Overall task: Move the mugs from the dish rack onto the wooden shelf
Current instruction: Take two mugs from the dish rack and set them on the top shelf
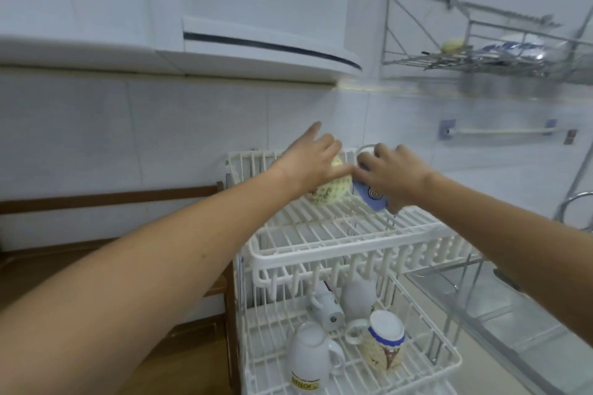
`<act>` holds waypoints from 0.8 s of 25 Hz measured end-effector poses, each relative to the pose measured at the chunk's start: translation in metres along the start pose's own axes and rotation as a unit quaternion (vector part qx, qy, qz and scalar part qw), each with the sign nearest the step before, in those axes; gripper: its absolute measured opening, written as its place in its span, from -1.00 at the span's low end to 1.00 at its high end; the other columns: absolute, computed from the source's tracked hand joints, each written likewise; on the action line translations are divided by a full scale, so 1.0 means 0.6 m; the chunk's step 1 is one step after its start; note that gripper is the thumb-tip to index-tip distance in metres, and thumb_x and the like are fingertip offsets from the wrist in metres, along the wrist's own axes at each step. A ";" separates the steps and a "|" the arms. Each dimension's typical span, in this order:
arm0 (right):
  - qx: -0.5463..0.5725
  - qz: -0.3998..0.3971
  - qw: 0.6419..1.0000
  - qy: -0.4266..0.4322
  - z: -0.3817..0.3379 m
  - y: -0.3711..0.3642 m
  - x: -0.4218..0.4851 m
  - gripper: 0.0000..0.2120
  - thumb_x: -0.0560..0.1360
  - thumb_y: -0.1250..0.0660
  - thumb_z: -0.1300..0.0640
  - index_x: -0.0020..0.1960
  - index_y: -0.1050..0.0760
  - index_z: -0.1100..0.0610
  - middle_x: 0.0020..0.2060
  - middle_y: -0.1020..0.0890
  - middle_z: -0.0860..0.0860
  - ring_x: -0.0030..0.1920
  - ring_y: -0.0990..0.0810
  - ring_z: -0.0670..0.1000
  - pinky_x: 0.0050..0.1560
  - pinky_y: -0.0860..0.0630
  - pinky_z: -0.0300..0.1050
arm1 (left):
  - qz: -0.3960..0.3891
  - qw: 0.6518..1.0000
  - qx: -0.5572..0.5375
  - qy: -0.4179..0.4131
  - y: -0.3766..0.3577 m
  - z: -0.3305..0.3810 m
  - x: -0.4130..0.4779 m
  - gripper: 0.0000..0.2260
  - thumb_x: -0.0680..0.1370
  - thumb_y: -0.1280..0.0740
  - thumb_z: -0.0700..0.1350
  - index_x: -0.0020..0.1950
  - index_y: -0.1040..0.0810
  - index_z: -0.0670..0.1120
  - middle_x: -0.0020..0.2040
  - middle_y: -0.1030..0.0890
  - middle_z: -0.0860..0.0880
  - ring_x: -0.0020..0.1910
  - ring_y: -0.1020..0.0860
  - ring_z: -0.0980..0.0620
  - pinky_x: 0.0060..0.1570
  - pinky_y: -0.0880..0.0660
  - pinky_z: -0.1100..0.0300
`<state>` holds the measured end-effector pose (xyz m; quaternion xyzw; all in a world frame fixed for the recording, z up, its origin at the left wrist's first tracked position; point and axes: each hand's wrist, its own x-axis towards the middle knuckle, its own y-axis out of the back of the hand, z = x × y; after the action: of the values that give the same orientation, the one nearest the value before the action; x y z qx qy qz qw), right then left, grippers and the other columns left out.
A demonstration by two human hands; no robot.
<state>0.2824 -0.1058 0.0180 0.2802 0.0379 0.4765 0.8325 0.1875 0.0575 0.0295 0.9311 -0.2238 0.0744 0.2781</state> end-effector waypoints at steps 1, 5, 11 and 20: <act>0.061 0.023 0.997 -0.047 0.011 0.010 -0.016 -0.16 0.21 -0.47 -0.09 0.38 -0.18 0.05 0.23 -0.40 0.08 0.12 -0.44 0.18 -0.21 -0.41 -0.04 | -0.002 0.999 -0.028 0.039 0.016 -0.008 -0.013 -0.25 0.39 -0.45 -0.10 0.48 -0.12 0.01 0.35 -0.34 -0.27 0.31 -0.33 -0.24 0.39 -0.12 -0.23; 0.449 0.139 0.858 -0.206 0.036 0.061 -0.093 -0.21 0.19 -0.52 -0.10 0.32 -0.32 0.11 0.16 -0.50 0.10 0.09 -0.49 0.21 -0.02 -0.49 0.02 | 0.047 0.971 -0.156 0.174 0.072 -0.028 -0.106 -0.12 0.23 -0.54 0.09 0.44 -0.19 0.01 0.27 -0.41 -0.20 0.22 -0.40 -0.20 0.23 -0.33 -0.09; 0.846 0.250 0.428 -0.194 -0.030 0.206 -0.167 -0.63 0.30 -0.54 0.01 -0.03 -0.43 0.06 -0.21 -0.58 -0.06 -0.26 -0.57 -0.06 -0.29 -0.53 -0.17 | 0.129 0.844 -0.339 0.395 0.125 -0.028 -0.328 -0.14 0.17 -0.50 0.26 0.37 -0.27 -0.01 0.14 -0.50 -0.16 0.09 -0.48 -0.20 -0.03 -0.48 -0.03; 0.932 0.130 0.321 -0.105 -0.275 0.418 -0.082 -0.37 0.15 -0.55 -0.11 0.13 -0.45 0.10 -0.05 -0.64 0.03 -0.11 -0.67 0.04 -0.13 -0.65 0.01 | 0.052 0.674 -0.338 0.654 0.066 -0.044 -0.613 -0.09 0.05 -0.28 0.51 0.26 -0.30 0.03 0.05 -0.62 -0.07 0.02 -0.57 -0.16 -0.22 -0.51 0.07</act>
<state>0.0075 0.0225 -0.0048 0.9210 0.3326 0.1963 -0.0515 -0.1581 0.1805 -0.0261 0.4734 -0.0429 0.5985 0.6448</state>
